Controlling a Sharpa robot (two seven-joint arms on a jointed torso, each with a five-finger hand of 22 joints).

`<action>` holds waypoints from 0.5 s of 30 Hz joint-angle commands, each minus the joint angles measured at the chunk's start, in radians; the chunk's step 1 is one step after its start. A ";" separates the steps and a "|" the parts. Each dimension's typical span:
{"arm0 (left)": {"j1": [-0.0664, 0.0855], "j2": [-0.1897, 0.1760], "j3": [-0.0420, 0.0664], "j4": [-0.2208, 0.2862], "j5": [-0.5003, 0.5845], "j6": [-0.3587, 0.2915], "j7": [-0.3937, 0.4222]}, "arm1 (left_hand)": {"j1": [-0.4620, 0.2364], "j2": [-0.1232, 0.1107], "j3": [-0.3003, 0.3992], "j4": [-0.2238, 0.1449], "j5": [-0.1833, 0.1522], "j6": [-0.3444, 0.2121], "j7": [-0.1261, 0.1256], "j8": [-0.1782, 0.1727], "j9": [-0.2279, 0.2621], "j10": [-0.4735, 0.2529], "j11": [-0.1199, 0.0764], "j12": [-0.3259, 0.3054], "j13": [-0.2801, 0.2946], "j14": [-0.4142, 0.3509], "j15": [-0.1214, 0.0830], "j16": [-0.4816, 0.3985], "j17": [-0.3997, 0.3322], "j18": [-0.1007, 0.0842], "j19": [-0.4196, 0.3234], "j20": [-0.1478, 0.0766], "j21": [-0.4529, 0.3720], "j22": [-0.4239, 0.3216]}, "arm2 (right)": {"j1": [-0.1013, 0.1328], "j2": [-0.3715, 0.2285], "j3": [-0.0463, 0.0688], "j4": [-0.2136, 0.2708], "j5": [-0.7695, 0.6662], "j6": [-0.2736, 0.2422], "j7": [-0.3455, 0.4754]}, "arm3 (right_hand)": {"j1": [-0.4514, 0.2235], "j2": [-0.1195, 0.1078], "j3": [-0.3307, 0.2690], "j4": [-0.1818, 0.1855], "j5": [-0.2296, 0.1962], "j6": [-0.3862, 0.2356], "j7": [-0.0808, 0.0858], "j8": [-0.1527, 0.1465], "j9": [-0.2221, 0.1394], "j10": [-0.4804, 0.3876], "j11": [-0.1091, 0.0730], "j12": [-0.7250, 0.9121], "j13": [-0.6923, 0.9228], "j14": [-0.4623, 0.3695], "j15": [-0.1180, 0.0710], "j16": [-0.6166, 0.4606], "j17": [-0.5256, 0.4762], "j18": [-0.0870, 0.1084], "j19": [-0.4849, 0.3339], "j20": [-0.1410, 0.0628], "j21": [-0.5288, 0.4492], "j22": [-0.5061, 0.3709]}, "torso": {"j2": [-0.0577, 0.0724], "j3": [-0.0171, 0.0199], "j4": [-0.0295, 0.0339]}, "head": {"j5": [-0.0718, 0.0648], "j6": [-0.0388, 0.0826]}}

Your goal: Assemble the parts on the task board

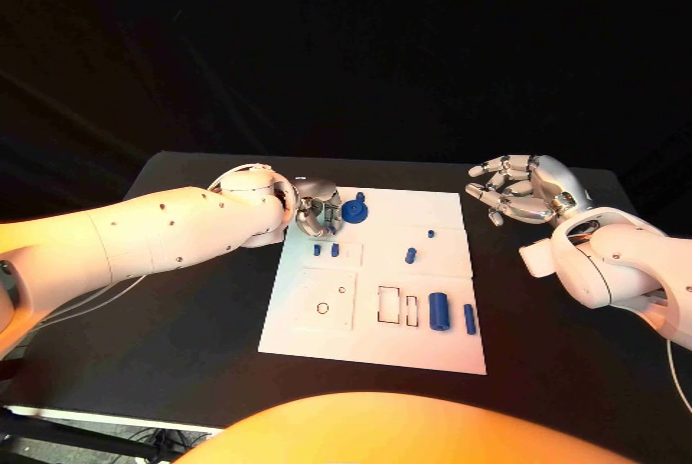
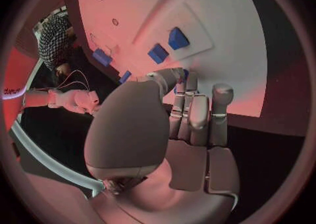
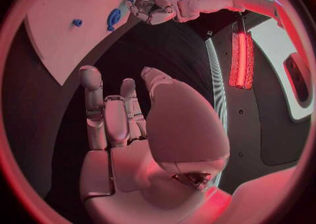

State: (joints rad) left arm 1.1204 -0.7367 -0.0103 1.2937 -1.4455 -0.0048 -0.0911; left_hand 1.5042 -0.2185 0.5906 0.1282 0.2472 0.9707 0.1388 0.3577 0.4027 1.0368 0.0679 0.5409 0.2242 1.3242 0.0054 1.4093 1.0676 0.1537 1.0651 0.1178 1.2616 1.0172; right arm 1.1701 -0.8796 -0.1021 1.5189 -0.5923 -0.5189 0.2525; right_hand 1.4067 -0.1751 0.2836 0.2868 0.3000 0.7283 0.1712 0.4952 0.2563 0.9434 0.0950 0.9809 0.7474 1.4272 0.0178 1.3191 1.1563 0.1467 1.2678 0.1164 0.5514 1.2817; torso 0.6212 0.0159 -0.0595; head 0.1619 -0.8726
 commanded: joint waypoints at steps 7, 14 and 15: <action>-0.004 0.001 -0.003 0.001 0.005 0.034 -0.008 | -0.016 -0.003 0.000 -0.006 0.003 -0.018 0.006 -0.022 -0.003 -0.015 0.012 -0.040 -0.007 -0.015 0.010 -0.005 -0.035 -0.010 -0.029 0.003 -0.022 -0.035 | 0.000 0.000 0.001 0.000 -0.002 0.003 0.010 | -0.009 0.005 0.004 0.000 0.006 -0.004 0.004 0.007 -0.001 -0.003 -0.006 0.001 -0.001 0.000 -0.005 -0.004 0.000 0.005 0.008 0.000 -0.003 -0.001 | -0.001 0.0001 0.0004 | 0.001 0.000; -0.004 -0.002 -0.003 0.003 0.011 0.011 -0.005 | -0.024 -0.015 0.007 -0.010 0.005 -0.072 0.018 -0.069 -0.017 -0.022 0.020 -0.072 -0.011 -0.023 0.018 -0.006 -0.047 -0.009 -0.031 0.009 -0.027 -0.037 | 0.000 -0.001 0.001 0.000 -0.002 0.004 0.010 | -0.009 0.005 0.004 0.000 0.006 -0.004 0.004 0.007 -0.001 -0.003 -0.006 0.001 -0.001 0.000 -0.005 -0.004 0.000 0.005 0.008 0.000 -0.003 -0.001 | 0.000 0.0002 0.0002 | 0.002 0.000; -0.004 -0.003 -0.003 0.003 0.011 0.008 -0.005 | -0.025 -0.016 0.007 -0.010 0.006 -0.077 0.018 -0.073 -0.018 -0.023 0.020 -0.074 -0.011 -0.024 0.018 -0.006 -0.048 -0.009 -0.032 0.009 -0.028 -0.039 | 0.000 -0.001 0.001 0.000 -0.002 0.004 0.010 | -0.009 0.005 0.004 0.000 0.006 -0.004 0.004 0.007 -0.001 -0.003 -0.006 0.001 -0.001 0.000 -0.005 -0.004 0.000 0.005 0.008 0.000 -0.003 -0.001 | 0.000 0.0002 -0.0002 | 0.002 0.000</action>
State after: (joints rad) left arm 1.1174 -0.7400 -0.0133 1.2947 -1.4422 -0.0007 -0.0931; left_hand 1.4863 -0.2363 0.5961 0.1227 0.2477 0.8989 0.1571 0.2878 0.3857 1.0182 0.0865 0.4723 0.2127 1.3059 0.0236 1.4093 1.0204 0.1537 1.0378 0.1231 1.2368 0.9791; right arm 1.1700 -0.8801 -0.1018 1.5181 -0.5923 -0.5189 0.2525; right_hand 1.4067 -0.1750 0.2835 0.2868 0.3000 0.7283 0.1712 0.4952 0.2563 0.9435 0.0950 0.9809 0.7474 1.4272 0.0178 1.3191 1.1562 0.1468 1.2678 0.1164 0.5514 1.2817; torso 0.6206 0.0158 -0.0592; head 0.1633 -0.8726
